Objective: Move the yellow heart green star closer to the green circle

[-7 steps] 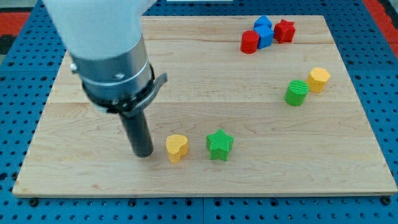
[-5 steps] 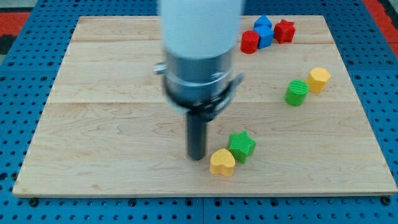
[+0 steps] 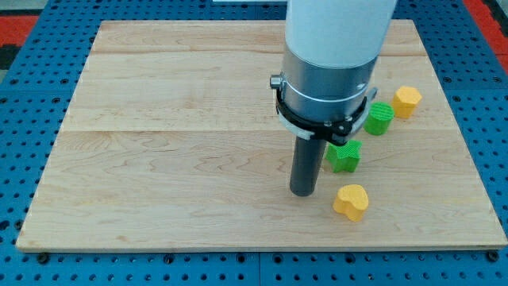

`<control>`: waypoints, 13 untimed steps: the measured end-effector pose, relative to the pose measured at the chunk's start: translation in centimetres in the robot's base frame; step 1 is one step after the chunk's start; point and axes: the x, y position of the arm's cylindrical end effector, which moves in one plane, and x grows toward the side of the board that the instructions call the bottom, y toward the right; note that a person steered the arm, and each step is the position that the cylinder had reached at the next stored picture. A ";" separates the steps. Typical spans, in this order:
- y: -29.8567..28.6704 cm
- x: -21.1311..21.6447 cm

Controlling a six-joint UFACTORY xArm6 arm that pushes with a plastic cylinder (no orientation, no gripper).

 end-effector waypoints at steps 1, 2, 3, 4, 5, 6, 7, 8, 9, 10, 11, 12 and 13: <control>1.4 -4.9; 2.9 -3.8; 3.0 -2.4; 8.6 -5.6; 9.0 -4.4; 15.9 1.0; 9.6 5.9; 2.3 3.3; 1.6 -2.4; -2.4 1.2; -6.4 -1.0; -3.1 -5.9; 4.5 -5.8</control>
